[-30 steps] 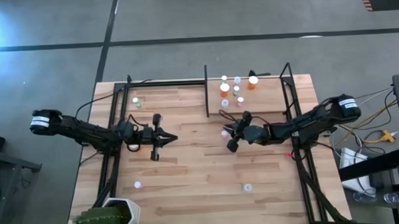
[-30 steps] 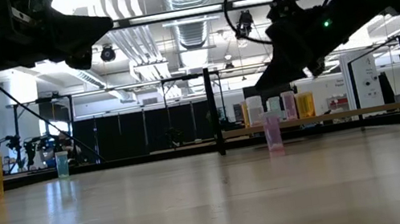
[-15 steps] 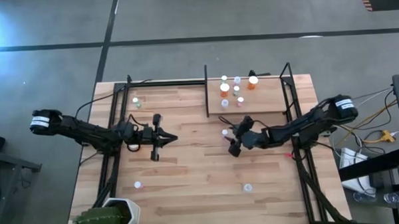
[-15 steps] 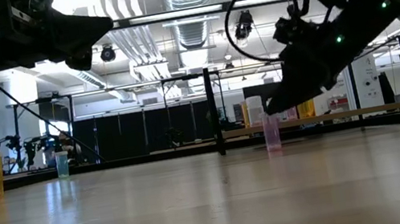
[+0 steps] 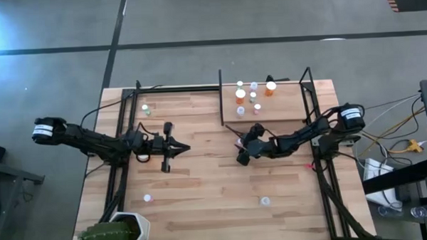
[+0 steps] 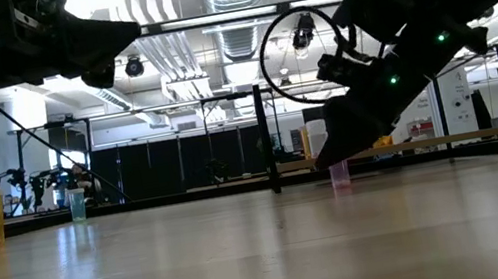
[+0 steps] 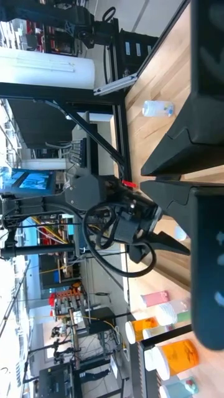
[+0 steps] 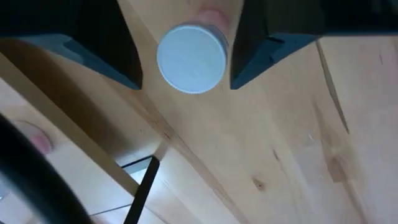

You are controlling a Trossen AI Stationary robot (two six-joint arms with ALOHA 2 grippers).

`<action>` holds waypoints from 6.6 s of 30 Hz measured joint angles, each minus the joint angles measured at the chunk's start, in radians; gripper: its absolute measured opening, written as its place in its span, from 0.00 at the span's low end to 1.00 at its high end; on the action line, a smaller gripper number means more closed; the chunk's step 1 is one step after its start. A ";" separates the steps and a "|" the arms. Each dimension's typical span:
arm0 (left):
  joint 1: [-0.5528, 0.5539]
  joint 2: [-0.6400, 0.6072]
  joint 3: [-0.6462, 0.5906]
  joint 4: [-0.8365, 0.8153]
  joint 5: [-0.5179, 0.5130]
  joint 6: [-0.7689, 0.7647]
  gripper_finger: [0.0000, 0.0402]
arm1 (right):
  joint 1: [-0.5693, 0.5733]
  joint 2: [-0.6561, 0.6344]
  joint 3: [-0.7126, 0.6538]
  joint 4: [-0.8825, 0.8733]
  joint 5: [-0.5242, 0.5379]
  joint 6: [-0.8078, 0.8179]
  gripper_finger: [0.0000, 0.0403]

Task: Pick and place medicine bottles onto shelf by color
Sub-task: Put the top pink pill bottle on the shelf, then put the blue pill bottle on the shelf

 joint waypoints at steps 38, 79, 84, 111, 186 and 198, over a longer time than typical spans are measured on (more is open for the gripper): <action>0.000 0.000 0.000 0.003 0.000 0.002 0.02 | -0.347 -0.717 -0.188 -0.462 0.190 -0.016 0.28; 0.000 0.000 0.002 -0.012 0.002 -0.006 0.02 | -0.719 -0.420 -0.048 -0.270 -0.129 -0.181 0.61; 0.000 -0.011 0.107 -0.265 0.037 -0.009 0.02 | -0.704 -0.508 0.031 -0.446 -0.127 -0.211 0.62; 0.207 0.275 0.979 -2.174 -0.290 -0.272 0.02 | 0.052 -0.774 -0.045 -0.448 0.234 -0.207 0.03; 0.373 0.598 0.498 -0.786 -0.905 -0.686 0.01 | 0.083 -0.643 -0.165 0.083 0.100 -0.456 0.02; 0.190 0.521 0.496 -0.956 -1.232 -0.852 0.01 | -0.154 -0.643 -0.171 0.255 -0.078 -0.528 0.02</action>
